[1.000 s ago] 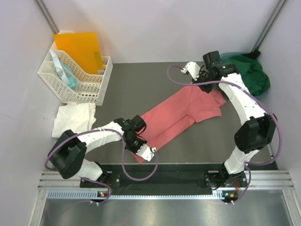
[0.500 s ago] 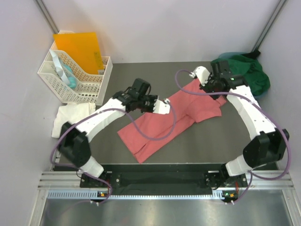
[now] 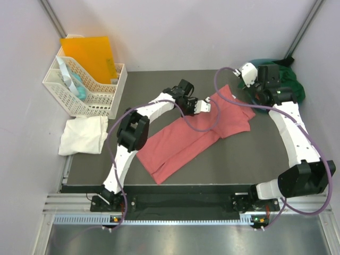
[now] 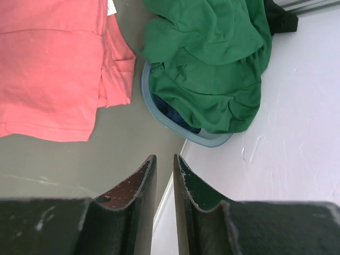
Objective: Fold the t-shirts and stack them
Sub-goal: Rotate the tshirt 90 degrees
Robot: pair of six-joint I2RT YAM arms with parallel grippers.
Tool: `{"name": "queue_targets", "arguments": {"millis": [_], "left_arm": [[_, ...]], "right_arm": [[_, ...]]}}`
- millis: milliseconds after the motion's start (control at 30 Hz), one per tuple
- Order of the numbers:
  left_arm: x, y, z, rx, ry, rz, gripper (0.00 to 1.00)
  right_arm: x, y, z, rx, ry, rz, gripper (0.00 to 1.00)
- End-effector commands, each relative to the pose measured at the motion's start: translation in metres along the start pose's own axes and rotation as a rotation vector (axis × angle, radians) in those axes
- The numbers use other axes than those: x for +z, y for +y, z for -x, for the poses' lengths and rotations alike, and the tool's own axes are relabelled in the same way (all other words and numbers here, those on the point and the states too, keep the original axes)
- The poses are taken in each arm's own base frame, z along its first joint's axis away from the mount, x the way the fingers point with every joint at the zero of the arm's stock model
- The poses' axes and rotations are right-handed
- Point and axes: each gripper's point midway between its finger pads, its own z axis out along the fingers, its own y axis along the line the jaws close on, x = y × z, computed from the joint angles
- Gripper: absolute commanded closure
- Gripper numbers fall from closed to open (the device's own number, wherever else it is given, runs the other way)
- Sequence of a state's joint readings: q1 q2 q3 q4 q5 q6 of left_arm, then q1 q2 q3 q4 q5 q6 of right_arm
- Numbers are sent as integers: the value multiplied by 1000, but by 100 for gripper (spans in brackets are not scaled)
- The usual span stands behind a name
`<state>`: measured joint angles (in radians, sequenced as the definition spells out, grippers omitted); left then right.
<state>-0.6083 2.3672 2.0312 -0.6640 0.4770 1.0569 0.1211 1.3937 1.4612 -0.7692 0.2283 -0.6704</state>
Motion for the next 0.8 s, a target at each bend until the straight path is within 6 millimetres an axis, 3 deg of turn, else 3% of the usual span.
{"name": "queue_targets", "arguments": {"millis": [0, 133, 233, 400, 767], "left_arm": [[-1, 15, 32, 66, -119, 18, 100], [11, 7, 19, 96, -72, -10, 100], [24, 2, -3, 100, 20, -15, 100], [38, 15, -35, 69, 150, 73, 100], [34, 27, -88, 18, 352, 158, 100]], "right_arm": [[-21, -31, 17, 48, -67, -105, 81], [-18, -34, 22, 51, -72, -110, 81], [-14, -37, 28, 61, -81, -111, 81], [-7, -40, 38, 68, -98, -102, 81], [4, -42, 57, 90, -138, -77, 82]]}}
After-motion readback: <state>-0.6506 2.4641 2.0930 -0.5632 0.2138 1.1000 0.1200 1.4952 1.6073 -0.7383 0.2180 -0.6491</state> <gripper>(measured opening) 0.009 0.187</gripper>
